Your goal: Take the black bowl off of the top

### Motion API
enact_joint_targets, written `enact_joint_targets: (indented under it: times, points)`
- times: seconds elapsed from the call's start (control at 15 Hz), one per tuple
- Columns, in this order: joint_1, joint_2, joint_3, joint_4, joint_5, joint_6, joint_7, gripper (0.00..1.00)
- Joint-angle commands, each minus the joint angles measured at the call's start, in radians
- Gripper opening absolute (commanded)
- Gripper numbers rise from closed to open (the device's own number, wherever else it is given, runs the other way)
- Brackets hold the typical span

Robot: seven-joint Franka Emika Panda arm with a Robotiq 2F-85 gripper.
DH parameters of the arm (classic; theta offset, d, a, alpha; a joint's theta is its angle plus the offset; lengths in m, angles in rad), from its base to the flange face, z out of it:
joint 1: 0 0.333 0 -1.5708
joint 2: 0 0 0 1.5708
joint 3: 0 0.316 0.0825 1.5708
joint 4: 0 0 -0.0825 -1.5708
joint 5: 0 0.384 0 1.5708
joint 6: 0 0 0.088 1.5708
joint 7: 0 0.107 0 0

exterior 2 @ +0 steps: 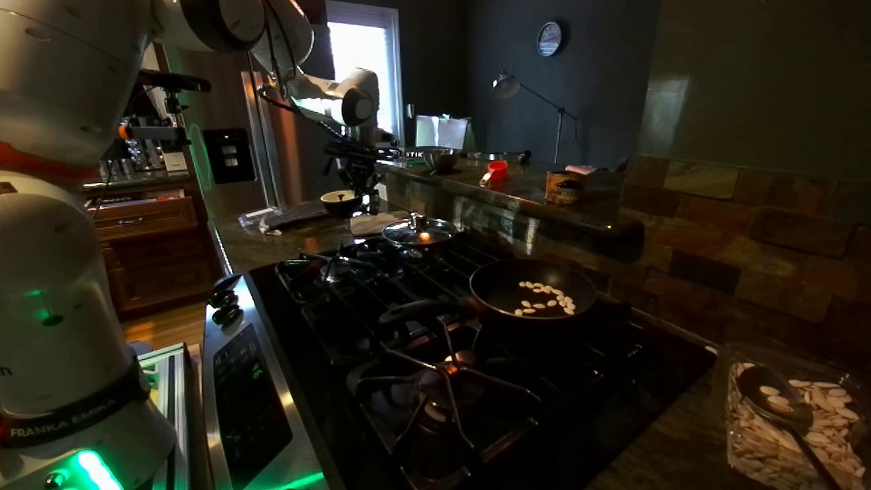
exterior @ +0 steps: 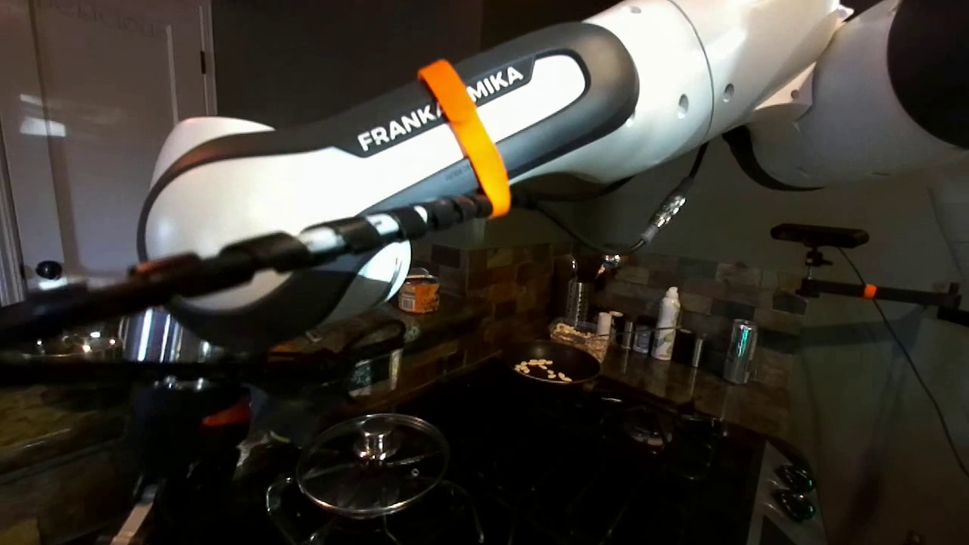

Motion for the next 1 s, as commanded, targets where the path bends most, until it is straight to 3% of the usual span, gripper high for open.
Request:
enact_joint_targets:
  times: [0.0, 0.4, 0.93]
  points:
    - [-0.024, -0.015, 0.06, -0.123, 0.064, 0.123, -0.124, 0.02]
    - [-0.028, -0.05, 0.09, -0.241, 0.078, 0.182, -0.163, 0.02]
    - [0.008, -0.081, 0.045, -0.262, 0.006, 0.156, -0.06, 0.02]
